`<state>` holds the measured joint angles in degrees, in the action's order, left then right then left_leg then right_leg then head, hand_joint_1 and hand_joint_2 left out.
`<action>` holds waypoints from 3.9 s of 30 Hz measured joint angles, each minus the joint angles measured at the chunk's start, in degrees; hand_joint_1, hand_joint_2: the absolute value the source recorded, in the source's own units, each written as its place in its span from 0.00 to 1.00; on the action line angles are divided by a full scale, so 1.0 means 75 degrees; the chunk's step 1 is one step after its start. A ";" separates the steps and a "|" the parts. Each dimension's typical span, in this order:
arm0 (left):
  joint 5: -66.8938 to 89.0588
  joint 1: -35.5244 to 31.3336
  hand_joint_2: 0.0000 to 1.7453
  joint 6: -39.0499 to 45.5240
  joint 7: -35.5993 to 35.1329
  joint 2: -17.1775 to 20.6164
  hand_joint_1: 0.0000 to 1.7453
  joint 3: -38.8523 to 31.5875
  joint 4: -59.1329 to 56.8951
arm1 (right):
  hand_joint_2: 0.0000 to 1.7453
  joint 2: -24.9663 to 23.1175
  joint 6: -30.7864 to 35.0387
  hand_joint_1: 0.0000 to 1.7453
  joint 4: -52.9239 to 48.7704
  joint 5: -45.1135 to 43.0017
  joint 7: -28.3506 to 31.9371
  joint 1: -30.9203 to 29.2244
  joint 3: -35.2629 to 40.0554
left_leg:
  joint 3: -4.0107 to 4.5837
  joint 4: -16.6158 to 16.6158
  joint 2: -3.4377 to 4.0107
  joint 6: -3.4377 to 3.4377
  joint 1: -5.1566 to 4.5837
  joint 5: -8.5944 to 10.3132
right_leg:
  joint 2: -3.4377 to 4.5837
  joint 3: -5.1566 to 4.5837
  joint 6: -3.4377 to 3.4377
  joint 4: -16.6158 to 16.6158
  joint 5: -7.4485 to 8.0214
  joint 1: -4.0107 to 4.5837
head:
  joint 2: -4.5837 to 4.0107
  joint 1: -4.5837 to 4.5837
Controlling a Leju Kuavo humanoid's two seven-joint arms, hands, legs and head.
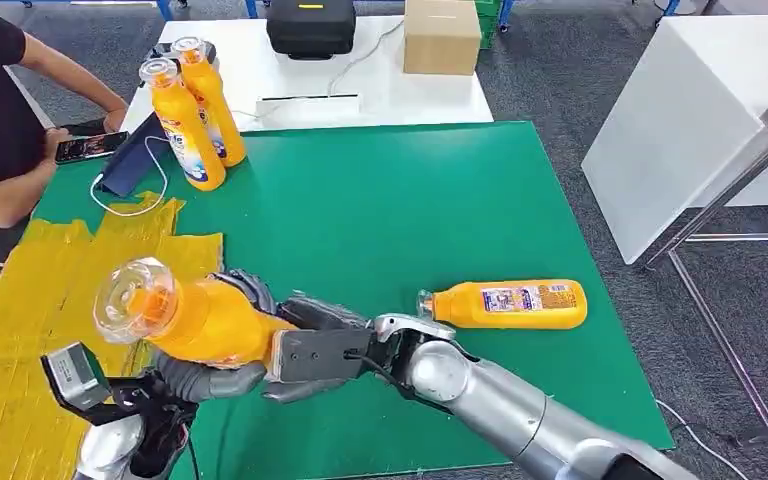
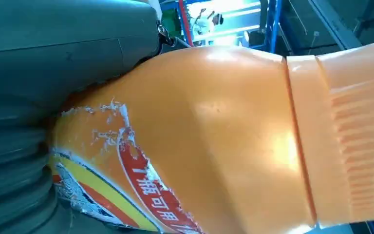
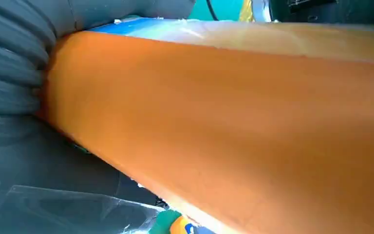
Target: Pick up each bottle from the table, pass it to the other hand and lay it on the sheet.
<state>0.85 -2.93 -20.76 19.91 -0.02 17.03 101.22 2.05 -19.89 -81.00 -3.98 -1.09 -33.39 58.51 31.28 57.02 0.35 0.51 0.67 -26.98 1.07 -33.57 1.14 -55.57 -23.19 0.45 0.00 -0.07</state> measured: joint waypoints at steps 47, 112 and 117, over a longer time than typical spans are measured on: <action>1.0982 -0.0814 1.00 0.5214 -0.2498 0.1763 1.00 -0.2314 -0.2845 | 1.00 0.2611 0.0792 0.00 -0.2130 0.2605 -0.0778 0.1825 -0.4019 | 0.0014 0.0002 -0.0036 0.0001 -0.0006 0.0009 | -0.0017 -0.0009 0.0001 0.0000 0.0001 -0.0010 | 0.0000 0.0000; 0.4980 -0.1323 1.00 0.3998 0.0233 0.0740 0.00 -0.2238 -0.2789 | 1.00 0.3323 0.0507 0.00 0.0664 0.6169 -0.1679 0.2061 -0.4832 | 0.0019 0.0004 -0.0065 0.0003 -0.0017 0.0022 | -0.0035 -0.0010 0.0003 -0.0014 0.0002 -0.0024 | 0.0000 0.0000; 0.4975 -0.1322 1.00 0.3984 0.0233 0.0720 0.00 -0.2238 -0.2739 | 1.00 0.3095 0.0507 0.00 0.1055 0.6222 -0.1670 0.1816 -0.4832 | 0.0023 0.0005 -0.0069 0.0003 -0.0017 0.0022 | -0.0040 -0.0012 0.0003 -0.0015 0.0002 -0.0023 | 0.0000 0.0003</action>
<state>38.16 -12.84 9.11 21.66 5.38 0.24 80.67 25.27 -16.09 -73.09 42.69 -13.62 -19.77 22.27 31.46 57.06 -0.17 0.53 0.55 -26.81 0.77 -33.66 1.16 -55.68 -23.17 0.27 0.00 -0.04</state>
